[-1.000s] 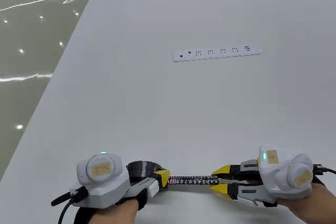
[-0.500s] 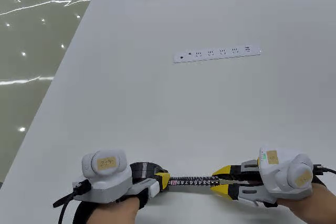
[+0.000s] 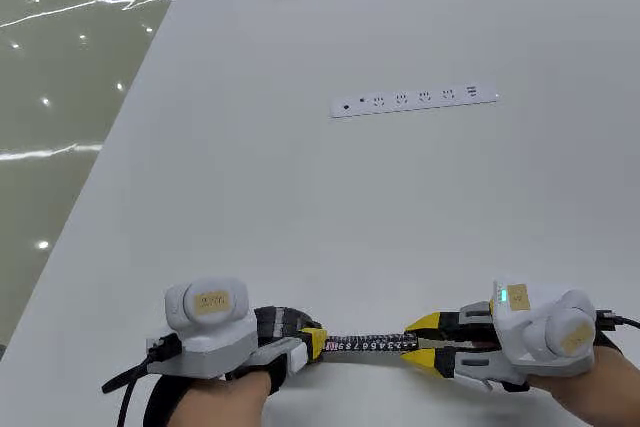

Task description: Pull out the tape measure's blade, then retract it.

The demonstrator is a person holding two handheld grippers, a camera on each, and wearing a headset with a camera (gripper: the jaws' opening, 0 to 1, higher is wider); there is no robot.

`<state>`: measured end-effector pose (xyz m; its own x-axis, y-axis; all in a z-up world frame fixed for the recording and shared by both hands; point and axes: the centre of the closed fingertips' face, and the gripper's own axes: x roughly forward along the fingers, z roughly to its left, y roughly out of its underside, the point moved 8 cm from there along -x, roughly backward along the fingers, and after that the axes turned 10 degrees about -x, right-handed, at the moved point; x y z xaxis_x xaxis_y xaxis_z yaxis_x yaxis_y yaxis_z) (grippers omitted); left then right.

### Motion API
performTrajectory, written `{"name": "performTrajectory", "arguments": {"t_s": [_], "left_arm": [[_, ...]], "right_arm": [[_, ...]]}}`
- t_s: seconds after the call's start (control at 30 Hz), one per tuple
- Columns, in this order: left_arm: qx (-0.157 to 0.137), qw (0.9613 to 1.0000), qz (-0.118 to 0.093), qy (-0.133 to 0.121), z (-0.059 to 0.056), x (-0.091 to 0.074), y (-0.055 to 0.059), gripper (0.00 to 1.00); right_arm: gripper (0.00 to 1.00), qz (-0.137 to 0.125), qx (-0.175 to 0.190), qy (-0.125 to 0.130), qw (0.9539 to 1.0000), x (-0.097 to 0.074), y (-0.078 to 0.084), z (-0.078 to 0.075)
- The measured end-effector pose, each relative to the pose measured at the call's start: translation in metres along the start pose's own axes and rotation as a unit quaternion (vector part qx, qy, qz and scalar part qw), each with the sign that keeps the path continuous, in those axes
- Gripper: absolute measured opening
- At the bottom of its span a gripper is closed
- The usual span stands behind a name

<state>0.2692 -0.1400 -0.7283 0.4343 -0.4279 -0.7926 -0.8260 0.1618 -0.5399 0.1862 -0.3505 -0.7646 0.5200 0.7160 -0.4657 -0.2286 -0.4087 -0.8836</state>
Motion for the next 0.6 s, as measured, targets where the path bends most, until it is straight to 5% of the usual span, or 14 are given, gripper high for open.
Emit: {"name": "performTrajectory", "arguments": {"t_s": [0.3, 0.6], "left_arm": [[0.005, 0.9999, 0.011, -0.004, -0.0008, 0.0002, -0.0007, 0.57], [0.007, 1.0000, -0.001, -0.001, 0.0002, 0.0011, 0.0006, 0.59]], "right_arm": [[0.13, 0.001, 0.000, 0.000, 1.0000, 0.0004, 0.0014, -0.0005], [0.13, -0.001, -0.001, -0.002, 1.0000, 0.0009, 0.0025, -0.0006]]}}
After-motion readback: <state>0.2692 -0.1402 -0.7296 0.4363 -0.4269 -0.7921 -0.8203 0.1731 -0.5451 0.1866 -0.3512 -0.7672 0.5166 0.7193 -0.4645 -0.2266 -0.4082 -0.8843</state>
